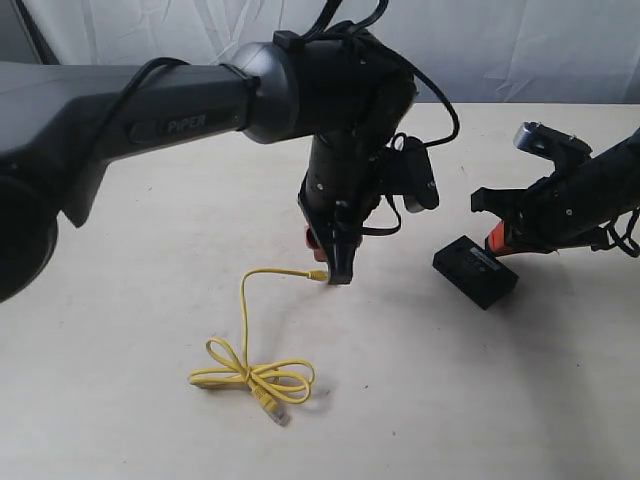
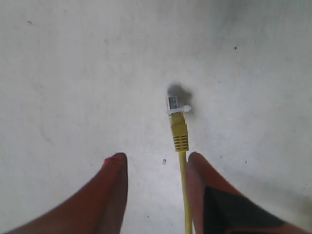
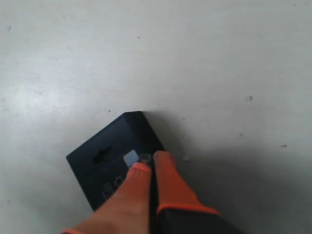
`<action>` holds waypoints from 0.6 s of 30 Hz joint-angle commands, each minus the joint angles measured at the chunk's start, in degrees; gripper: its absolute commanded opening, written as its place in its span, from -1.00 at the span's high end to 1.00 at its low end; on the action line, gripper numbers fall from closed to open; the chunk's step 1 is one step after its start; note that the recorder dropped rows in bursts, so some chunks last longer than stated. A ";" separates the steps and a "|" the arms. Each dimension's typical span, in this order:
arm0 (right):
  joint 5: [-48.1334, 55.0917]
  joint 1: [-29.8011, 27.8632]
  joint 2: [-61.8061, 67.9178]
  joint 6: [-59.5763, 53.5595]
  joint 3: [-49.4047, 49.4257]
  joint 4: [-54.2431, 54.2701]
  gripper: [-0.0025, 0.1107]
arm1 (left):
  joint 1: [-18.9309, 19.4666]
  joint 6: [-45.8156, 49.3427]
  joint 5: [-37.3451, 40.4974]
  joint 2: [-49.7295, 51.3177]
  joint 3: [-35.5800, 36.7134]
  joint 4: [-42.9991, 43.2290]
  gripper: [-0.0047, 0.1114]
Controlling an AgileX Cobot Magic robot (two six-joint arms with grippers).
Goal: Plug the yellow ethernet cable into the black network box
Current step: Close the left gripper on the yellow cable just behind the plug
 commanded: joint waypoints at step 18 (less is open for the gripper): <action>-0.42 -0.15 0.03 -0.36 -0.23 0.97 0.96 | 2.12 -0.97 0.32 2.22 4.51 0.93 0.23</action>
